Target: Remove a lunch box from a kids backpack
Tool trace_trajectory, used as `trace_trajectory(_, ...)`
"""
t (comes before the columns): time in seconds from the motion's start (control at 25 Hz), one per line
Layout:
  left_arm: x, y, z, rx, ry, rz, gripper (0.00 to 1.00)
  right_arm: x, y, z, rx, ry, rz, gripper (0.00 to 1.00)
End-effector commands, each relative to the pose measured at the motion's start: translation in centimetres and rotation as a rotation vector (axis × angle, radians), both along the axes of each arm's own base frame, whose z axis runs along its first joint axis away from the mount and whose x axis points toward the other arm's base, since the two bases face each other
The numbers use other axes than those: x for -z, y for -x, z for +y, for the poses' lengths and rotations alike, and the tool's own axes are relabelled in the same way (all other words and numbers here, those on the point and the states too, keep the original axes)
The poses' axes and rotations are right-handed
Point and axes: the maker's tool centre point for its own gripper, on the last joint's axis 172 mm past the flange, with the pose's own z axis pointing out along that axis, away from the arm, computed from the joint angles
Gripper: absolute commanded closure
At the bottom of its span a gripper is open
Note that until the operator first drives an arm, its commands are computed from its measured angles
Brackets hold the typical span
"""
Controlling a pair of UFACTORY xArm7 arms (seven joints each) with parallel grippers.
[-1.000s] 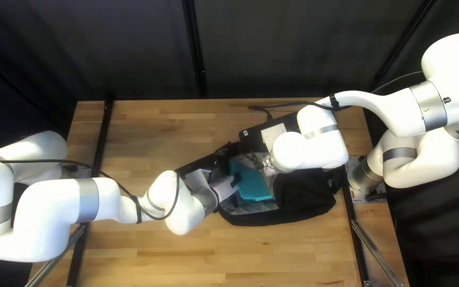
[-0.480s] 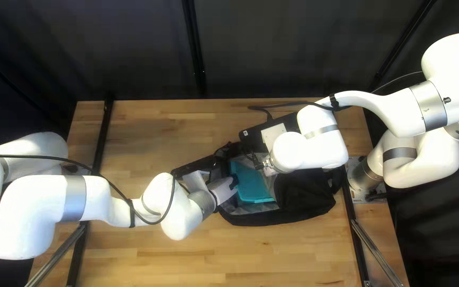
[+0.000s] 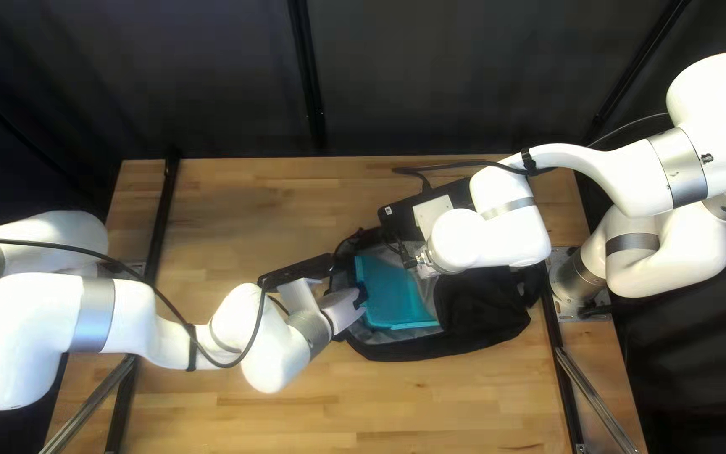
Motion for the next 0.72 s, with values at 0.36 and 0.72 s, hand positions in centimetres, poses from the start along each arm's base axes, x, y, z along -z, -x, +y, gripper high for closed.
trace_trajectory(0.36,-1.2,1.5,-1.2,-0.025,0.004,0.016,1.0,0.0,0.0,0.0,0.0,0.0,0.0,1.0)
trace_trajectory(0.72,-3.9,3.7,-1.3,-0.059,-0.001,0.032,1.0,0.0,0.0,0.0,0.0,0.0,0.0,1.0)
